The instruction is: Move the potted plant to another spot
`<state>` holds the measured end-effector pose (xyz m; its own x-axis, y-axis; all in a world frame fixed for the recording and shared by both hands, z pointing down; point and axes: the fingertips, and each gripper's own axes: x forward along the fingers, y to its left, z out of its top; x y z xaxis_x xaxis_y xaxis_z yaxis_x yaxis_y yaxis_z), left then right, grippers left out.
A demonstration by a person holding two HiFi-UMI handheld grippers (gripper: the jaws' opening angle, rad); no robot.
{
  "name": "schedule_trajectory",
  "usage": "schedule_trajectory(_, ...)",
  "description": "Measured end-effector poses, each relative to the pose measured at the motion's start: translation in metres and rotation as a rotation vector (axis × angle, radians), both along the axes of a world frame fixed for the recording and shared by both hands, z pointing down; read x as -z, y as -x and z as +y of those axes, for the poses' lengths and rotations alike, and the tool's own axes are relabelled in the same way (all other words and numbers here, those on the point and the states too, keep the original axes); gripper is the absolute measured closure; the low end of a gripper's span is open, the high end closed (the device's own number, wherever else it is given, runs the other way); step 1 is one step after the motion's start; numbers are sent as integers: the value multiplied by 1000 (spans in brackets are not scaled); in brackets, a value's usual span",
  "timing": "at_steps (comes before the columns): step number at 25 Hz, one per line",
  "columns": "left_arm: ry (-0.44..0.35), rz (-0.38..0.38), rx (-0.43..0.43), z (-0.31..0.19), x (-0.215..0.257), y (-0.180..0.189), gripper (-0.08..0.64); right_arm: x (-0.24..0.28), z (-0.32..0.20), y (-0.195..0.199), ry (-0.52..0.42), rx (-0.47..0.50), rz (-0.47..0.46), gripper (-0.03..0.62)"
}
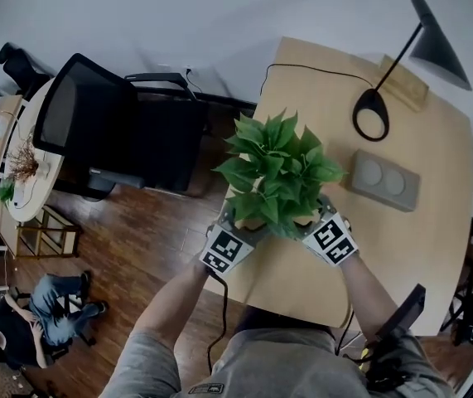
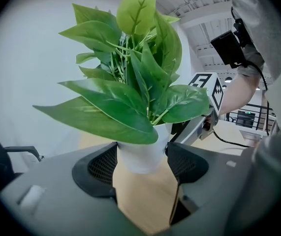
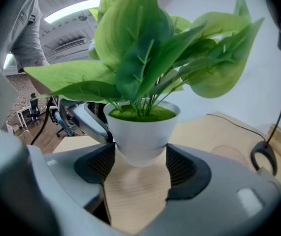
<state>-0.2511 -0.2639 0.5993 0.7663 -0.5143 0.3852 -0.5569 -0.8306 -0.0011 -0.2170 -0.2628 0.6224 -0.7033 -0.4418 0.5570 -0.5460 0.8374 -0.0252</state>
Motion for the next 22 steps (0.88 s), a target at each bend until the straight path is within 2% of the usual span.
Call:
schedule_trajectory(11,12,-41,-9,-7,-51,12,245,-52,-7,13,16,-17,24,261)
schedule_trajectory(19,13,-40,-12,-9,-61,14,245,-61,-8,15,15,-25,33,261)
schedule_trajectory(22,5,-64,-9,-9,-65,18,246,-63,-9,16,0,-26,41,261)
